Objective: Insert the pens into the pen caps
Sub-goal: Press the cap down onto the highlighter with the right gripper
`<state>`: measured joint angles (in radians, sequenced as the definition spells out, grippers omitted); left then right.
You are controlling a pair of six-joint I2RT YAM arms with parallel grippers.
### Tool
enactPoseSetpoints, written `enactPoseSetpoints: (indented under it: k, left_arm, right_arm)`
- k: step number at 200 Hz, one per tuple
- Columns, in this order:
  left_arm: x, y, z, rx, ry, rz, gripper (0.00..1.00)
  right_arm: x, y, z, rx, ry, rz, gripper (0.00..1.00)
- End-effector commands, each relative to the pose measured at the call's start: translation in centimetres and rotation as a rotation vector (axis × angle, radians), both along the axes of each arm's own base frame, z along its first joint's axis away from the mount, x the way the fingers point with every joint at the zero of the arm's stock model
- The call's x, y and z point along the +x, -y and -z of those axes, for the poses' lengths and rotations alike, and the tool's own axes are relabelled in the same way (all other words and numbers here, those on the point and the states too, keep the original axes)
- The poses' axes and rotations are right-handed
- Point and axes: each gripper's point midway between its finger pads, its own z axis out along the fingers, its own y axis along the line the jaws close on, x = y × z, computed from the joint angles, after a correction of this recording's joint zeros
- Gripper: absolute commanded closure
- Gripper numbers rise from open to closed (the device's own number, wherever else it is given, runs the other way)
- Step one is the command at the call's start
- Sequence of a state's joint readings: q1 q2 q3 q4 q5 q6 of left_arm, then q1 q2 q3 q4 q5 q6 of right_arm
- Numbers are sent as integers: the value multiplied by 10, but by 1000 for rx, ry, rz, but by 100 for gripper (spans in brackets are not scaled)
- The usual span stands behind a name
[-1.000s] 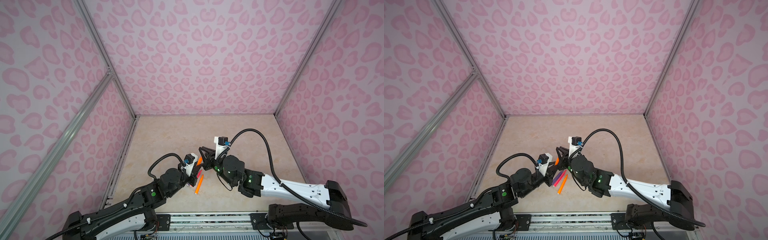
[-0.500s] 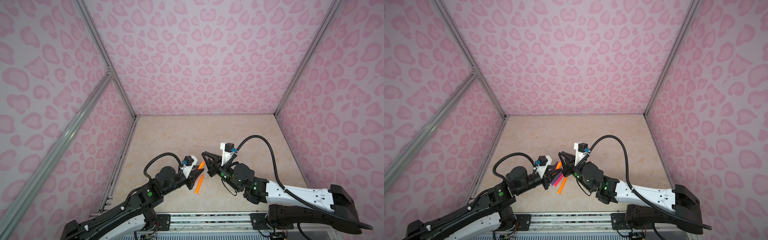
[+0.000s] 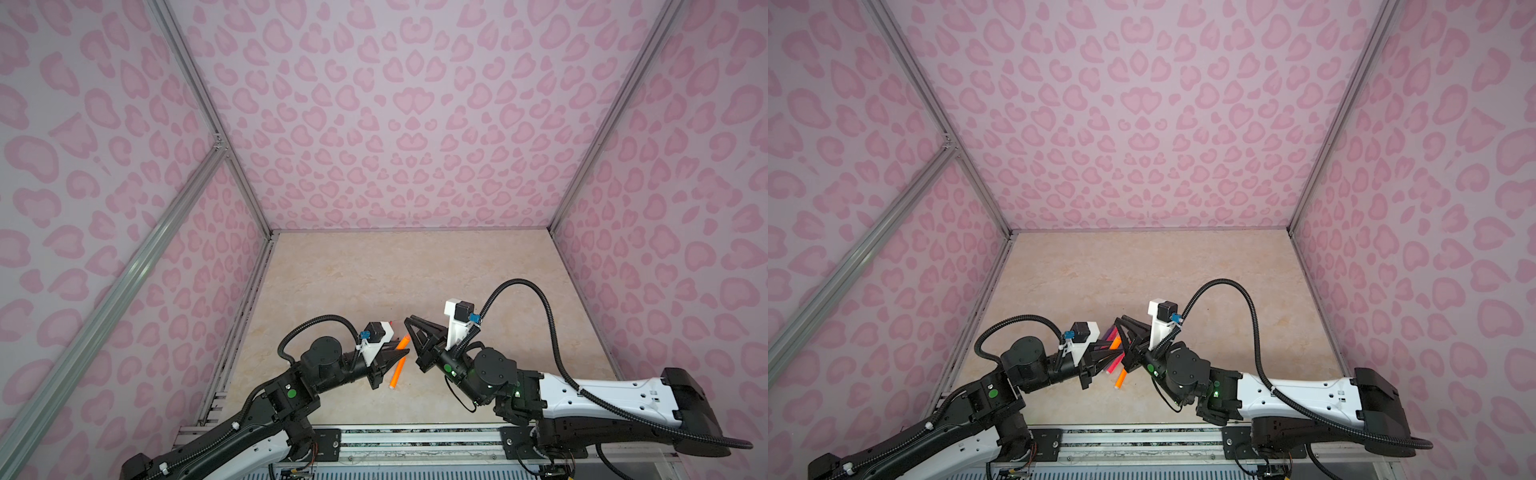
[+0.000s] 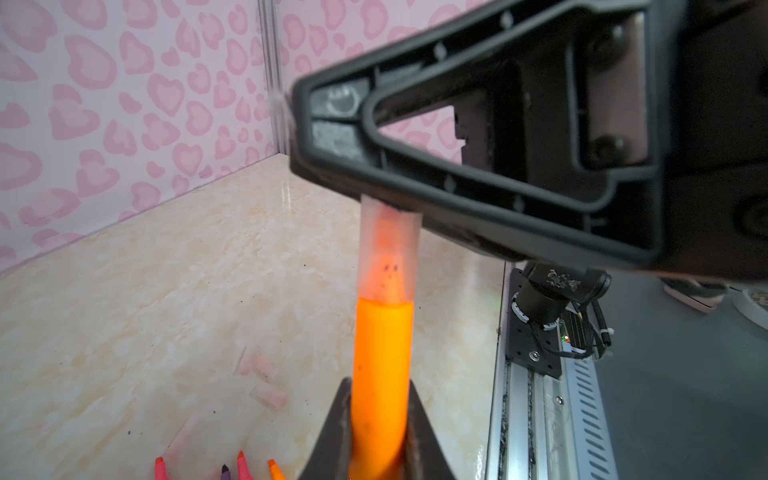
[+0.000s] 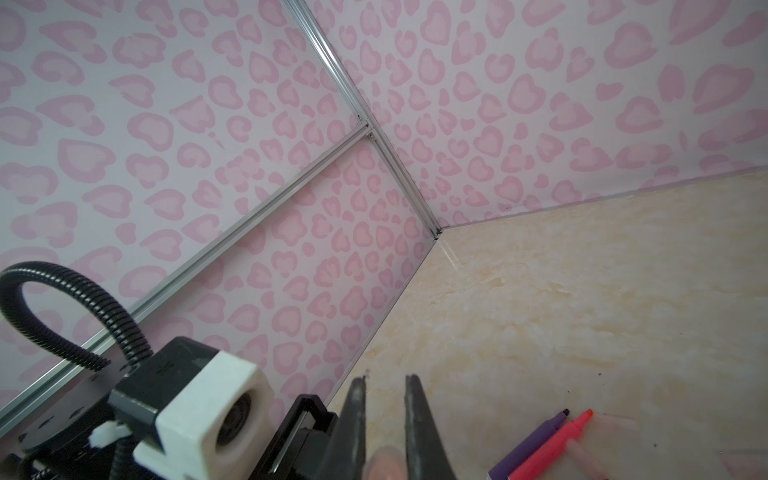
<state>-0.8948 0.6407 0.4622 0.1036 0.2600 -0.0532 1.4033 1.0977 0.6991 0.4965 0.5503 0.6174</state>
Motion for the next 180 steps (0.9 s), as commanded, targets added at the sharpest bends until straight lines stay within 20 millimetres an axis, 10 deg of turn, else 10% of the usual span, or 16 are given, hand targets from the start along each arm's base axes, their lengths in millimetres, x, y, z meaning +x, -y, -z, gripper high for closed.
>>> enactPoseSetpoints:
  k: [1,180]
  left_arm:
    - [35,-23,-56,-188,117,-239,96]
    - [93,-60,-57,-152,57,-655,96]
  right_arm:
    - [-24,-10,44,-188,-45,-51,100]
    - [-12,-22,75,-315,-109,125,100]
